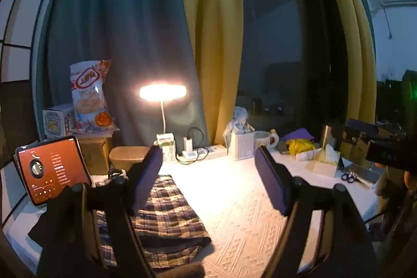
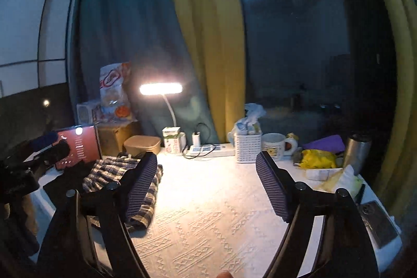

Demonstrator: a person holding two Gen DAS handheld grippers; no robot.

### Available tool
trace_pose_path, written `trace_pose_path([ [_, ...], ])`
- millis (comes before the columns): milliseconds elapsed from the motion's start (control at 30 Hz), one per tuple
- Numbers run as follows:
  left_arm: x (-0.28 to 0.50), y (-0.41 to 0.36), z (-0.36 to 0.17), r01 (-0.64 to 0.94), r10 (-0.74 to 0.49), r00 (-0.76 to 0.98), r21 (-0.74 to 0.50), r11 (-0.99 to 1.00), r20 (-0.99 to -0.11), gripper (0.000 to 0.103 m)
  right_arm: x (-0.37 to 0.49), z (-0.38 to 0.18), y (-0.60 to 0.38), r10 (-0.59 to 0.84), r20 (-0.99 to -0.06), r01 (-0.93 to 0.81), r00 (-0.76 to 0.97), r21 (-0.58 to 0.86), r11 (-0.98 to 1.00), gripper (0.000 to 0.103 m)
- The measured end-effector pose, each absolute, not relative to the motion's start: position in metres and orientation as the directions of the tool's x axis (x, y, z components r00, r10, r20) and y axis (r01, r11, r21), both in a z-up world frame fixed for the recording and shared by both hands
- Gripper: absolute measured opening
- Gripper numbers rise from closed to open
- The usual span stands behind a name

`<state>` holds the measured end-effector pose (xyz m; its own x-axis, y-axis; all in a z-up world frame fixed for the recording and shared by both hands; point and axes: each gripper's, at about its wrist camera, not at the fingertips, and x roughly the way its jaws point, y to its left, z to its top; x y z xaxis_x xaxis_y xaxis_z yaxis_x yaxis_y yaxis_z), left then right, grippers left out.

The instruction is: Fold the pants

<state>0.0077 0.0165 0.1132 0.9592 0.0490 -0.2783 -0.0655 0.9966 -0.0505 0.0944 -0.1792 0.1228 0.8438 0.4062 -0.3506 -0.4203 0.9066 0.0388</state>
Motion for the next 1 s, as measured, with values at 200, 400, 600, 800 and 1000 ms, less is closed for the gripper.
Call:
trace_pose_path([
  [200, 0.013, 0.023, 0.103, -0.085, 0.057, 0.942, -0.072, 0.994, -0.331, 0.085, 0.089, 0.123, -0.178, 0.379, -0.361, -0.409, 0.852, -0.01, 0.912, 0.081],
  [400, 0.019, 0.028, 0.09, -0.061, 0.023, 0.925, -0.087, 0.994, -0.379, 0.089, 0.095, 0.11, -0.168, 0.374, -0.403, -0.417, 0.835, -0.021, 0.909, 0.081],
  [600, 0.019, 0.033, 0.087, -0.051, 0.004, 0.921, -0.109, 0.993, -0.388, 0.089, 0.097, 0.105, -0.163, 0.368, -0.42, -0.416, 0.83, -0.028, 0.909, 0.081],
  [800, 0.018, 0.034, 0.086, -0.091, 0.046, 0.92, -0.098, 0.991, -0.39, 0.089, 0.099, 0.102, -0.16, 0.37, -0.433, -0.421, 0.822, -0.026, 0.907, 0.081],
  [1000, 0.019, 0.033, 0.087, -0.089, 0.04, 0.92, -0.107, 0.99, -0.389, 0.089, 0.098, 0.101, -0.156, 0.372, -0.439, -0.426, 0.818, -0.027, 0.904, 0.081],
])
